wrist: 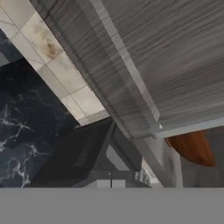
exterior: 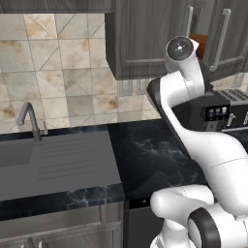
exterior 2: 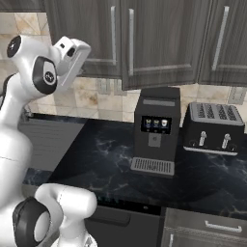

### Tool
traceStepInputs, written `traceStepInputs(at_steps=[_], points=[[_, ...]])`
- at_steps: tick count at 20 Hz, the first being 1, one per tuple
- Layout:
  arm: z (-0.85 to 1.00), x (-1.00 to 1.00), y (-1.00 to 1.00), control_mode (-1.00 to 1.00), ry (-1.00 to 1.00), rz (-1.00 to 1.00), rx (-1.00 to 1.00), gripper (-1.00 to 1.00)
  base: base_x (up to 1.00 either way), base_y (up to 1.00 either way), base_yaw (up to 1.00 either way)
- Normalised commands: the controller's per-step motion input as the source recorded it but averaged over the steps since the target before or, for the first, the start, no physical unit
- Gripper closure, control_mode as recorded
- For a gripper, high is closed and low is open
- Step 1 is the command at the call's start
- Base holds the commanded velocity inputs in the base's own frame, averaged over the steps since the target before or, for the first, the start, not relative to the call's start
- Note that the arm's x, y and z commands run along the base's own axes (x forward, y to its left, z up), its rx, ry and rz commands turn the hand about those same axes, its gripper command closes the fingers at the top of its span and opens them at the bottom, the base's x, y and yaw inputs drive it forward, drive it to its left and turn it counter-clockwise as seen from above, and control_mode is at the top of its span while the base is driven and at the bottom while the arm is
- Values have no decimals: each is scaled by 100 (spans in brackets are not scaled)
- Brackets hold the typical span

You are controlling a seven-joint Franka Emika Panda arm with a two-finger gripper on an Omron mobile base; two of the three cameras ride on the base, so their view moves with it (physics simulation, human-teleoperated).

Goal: Move the bowls from the cabinet to the plates on the dining table.

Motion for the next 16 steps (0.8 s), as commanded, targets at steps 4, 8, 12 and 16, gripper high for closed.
traceStepInputs(at_steps=[4,8,12,16], points=[[-5,36,0,-100,-1,-13,-27,100,0,0,0],[-3,50,0,-100,0,-13,-23,100,0,0,0],[0,30,-1,-100,0,-12,-19,100,0,0,0],[0,9,-15,-100,0,-6,-14,100,0,0,0]])
